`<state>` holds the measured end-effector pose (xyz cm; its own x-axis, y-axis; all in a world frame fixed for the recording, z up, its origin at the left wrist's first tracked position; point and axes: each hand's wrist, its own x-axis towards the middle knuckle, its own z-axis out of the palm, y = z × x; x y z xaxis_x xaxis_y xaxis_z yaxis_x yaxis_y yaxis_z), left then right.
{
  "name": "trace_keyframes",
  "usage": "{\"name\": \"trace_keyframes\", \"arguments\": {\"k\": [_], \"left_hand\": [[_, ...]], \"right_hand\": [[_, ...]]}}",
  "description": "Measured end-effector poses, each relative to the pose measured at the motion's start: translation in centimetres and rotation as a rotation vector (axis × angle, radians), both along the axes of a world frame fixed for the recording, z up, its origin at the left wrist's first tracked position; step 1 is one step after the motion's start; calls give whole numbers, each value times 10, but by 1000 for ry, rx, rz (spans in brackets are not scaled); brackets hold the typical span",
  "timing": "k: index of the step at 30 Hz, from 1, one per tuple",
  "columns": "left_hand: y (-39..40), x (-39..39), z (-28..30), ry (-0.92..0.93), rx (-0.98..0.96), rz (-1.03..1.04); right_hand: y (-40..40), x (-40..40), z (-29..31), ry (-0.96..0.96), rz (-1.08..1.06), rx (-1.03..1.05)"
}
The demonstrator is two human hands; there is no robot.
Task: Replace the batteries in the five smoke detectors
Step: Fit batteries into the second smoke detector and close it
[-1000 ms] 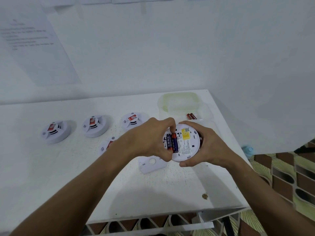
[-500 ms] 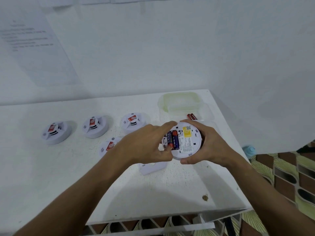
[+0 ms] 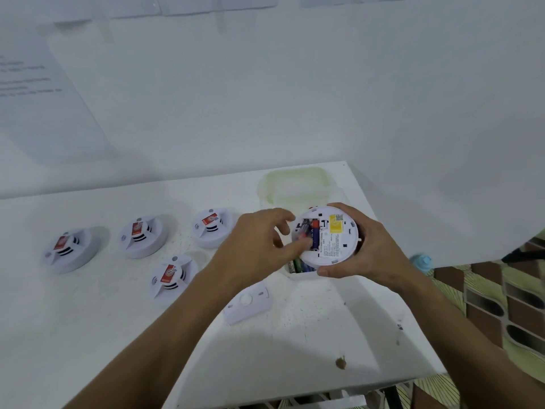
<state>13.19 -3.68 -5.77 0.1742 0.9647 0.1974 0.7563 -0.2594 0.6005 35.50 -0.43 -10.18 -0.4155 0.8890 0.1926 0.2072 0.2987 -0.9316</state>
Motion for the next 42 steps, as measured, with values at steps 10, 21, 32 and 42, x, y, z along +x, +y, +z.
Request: {"name": "trace_keyframes", "arguments": {"k": [10,21,32,42], "left_hand": [[95,12,-12,-280,-76,242],[142,21,-47,291,-303,61],[86,16,3,-38,-188,-30],[50,25,20,-137,-355,-220]], "right_hand": [[30,55,-9,-15,-146,-47],[40,60,-13,-42,-104,-52],[31,42,-2,3,-42,-13],[27,27,-1,50,45,7]]}}
